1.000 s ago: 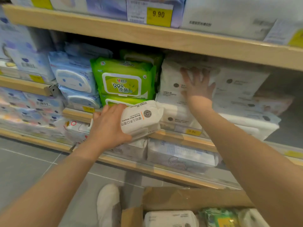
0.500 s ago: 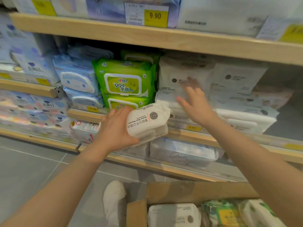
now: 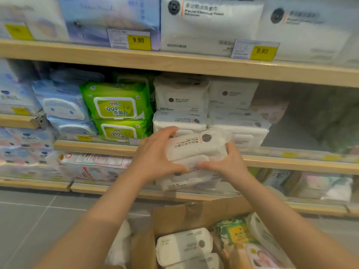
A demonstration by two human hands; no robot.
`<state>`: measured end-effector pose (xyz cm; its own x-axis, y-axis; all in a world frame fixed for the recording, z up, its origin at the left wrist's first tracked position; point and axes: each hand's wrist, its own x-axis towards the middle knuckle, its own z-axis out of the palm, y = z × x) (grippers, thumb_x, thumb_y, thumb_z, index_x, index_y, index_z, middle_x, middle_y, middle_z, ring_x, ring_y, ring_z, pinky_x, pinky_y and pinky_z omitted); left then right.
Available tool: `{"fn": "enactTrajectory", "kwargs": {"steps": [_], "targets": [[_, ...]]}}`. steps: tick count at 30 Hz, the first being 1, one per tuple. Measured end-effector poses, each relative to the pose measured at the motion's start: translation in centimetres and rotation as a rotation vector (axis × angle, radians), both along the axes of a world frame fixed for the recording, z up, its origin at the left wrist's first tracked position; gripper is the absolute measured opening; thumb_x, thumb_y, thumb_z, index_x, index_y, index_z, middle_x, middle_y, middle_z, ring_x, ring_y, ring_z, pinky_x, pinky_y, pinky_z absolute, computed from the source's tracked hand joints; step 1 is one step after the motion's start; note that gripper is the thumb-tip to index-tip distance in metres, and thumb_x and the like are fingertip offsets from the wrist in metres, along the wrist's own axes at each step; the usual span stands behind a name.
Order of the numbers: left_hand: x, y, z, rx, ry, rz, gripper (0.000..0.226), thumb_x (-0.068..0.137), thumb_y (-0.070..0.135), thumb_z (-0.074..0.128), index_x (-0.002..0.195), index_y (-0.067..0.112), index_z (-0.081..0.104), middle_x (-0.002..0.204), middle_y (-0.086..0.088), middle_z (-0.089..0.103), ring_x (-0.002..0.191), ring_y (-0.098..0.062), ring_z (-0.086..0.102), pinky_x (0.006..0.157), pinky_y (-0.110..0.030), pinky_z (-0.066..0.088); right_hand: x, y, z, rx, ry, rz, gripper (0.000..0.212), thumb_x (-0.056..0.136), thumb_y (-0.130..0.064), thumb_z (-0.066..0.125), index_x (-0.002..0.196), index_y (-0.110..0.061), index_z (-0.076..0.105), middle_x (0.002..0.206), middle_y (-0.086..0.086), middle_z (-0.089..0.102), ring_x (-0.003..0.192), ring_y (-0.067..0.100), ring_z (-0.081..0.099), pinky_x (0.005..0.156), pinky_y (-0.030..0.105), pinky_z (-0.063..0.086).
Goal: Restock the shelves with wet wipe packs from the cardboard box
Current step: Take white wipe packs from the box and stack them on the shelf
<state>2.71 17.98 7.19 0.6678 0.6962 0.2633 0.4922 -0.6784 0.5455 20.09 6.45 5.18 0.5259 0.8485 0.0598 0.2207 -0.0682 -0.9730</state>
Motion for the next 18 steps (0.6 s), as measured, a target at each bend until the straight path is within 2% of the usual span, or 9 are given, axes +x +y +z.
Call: {"fn": "enactTrajectory", "kwargs": {"steps": [2,4,5,7,9,11,13,16,18], "targets": [[1.5,-0.7,-0.1,0.039,-0.135,0.108,0.120,0.049,0.050,0.086,0.147,0.029,0.019,0.148,0.006,0.029,0.136,-0.014,0.025,0.113,-0.035,0.023,0.7,-0.7,0.4,0.065,0.016,-0.109,0.072,0.059,-0.005,0.087,0.114,-0.023,0.045,0.099,-0.015,0.058,0.076,-0.016,0.058,0.057,0.004,0.046],[3.1,-1.3,-0.7,-0.224,-0.311,0.191,0.128,0.054,0.047,0.087,0.150,0.024,0.006,0.153,0.003,0.019,0.141,-0.013,0.017,0.115,-0.033,0.020,1.8,-1.1,0.6,0.118,0.026,-0.192,0.068,0.059,-0.006,0.087,0.108,-0.027,0.046,0.100,-0.016,0.058,0.076,-0.016,0.058,0.058,0.005,0.046],[3.9,-1.4,-1.0,-0.404,-0.385,0.188,0.123,0.057,0.043,0.086,0.150,0.022,0.008,0.152,0.003,0.024,0.140,-0.014,0.022,0.113,-0.031,0.024,2.3,-1.3,0.8,0.138,0.043,-0.219,0.065,0.059,-0.007,0.087,0.103,-0.031,0.046,0.100,-0.014,0.059,0.077,-0.013,0.060,0.058,0.007,0.048],[5.4,-1.5,-1.7,-0.606,-0.470,0.102,0.095,0.065,0.035,0.083,0.143,0.020,0.030,0.137,0.006,0.047,0.129,-0.013,0.044,0.103,-0.027,0.038,3.4,-1.5,1.0,0.159,0.065,-0.244,0.063,0.059,-0.007,0.087,0.097,-0.034,0.045,0.100,-0.012,0.061,0.080,-0.006,0.062,0.061,0.013,0.051],[6.7,-1.2,-1.7,-0.599,-0.490,0.048,0.075,0.068,0.032,0.081,0.132,0.020,0.044,0.121,0.010,0.059,0.114,-0.008,0.056,0.091,-0.022,0.046,4.7,-1.8,1.3,0.181,0.054,-0.263,0.063,0.060,-0.007,0.087,0.099,-0.035,0.045,0.102,-0.014,0.060,0.082,-0.006,0.062,0.063,0.014,0.051],[8.4,-0.6,-1.3,-0.592,-0.518,0.025,0.075,0.067,0.035,0.081,0.131,0.023,0.045,0.117,0.013,0.061,0.109,-0.004,0.057,0.089,-0.022,0.047,6.4,-1.7,1.6,0.206,-0.002,-0.272,0.064,0.060,-0.010,0.087,0.104,-0.034,0.046,0.107,-0.013,0.061,0.087,-0.008,0.062,0.066,0.013,0.051],[10.4,-0.2,-0.6,-0.568,-0.533,0.006,0.078,0.065,0.039,0.081,0.131,0.024,0.043,0.118,0.014,0.060,0.109,-0.005,0.056,0.089,-0.023,0.045,8.5,-1.4,2.1,0.214,-0.050,-0.259,0.066,0.062,-0.013,0.087,0.114,-0.027,0.048,0.112,-0.008,0.062,0.095,-0.003,0.063,0.071,0.015,0.053],[13.9,0.5,0.9,-0.501,-0.507,0.029,0.068,0.069,0.038,0.080,0.123,0.023,0.042,0.109,0.015,0.054,0.103,-0.005,0.051,0.082,-0.021,0.039,12.4,-0.4,2.6,0.223,-0.078,-0.204,0.071,0.063,-0.020,0.086,0.125,-0.016,0.051,0.116,0.000,0.066,0.103,0.010,0.065,0.084,0.028,0.056],[16.4,1.5,1.2,-0.461,-0.483,0.039,0.063,0.070,0.040,0.080,0.116,0.024,0.041,0.106,0.014,0.051,0.099,-0.005,0.049,0.082,-0.023,0.039,14.9,0.5,2.4,0.174,-0.113,-0.202,0.074,0.062,-0.035,0.086,0.125,-0.018,0.053,0.116,0.000,0.066,0.106,0.014,0.064,0.089,0.037,0.054]]}}
